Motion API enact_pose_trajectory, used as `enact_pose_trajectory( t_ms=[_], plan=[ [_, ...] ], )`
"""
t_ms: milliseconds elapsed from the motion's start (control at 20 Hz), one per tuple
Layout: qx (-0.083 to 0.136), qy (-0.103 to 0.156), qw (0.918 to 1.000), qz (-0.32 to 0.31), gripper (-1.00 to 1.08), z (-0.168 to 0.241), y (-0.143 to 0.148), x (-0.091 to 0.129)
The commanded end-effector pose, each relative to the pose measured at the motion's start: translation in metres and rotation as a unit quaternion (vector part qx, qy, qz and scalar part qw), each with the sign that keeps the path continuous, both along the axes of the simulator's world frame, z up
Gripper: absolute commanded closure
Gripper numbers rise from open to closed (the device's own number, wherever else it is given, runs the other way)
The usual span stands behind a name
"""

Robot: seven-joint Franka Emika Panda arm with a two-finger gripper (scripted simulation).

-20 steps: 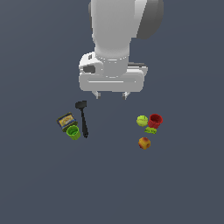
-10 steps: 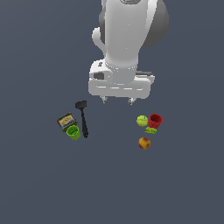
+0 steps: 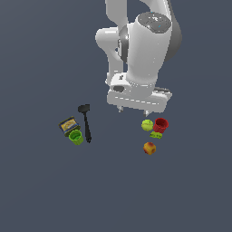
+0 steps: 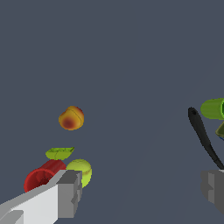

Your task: Pick up a designated object from a clutter of objects.

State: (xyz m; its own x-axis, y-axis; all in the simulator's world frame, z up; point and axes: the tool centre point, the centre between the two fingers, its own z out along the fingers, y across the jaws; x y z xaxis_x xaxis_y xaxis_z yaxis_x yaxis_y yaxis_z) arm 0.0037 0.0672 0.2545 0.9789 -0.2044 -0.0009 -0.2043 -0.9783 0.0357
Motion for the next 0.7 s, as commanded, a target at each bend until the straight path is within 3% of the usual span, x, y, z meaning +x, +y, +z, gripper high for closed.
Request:
enact_pose_trajectory(
  t_ms=[0, 650],
  plan=[
    [-0.001, -0.002, 0.9998, -0.019, -0.92, -0.011, 0.013, -0.001],
    [-0.001, -0.008, 0.9937, -0.112, -0.92, -0.066, 0.078, -0.016]
  ],
)
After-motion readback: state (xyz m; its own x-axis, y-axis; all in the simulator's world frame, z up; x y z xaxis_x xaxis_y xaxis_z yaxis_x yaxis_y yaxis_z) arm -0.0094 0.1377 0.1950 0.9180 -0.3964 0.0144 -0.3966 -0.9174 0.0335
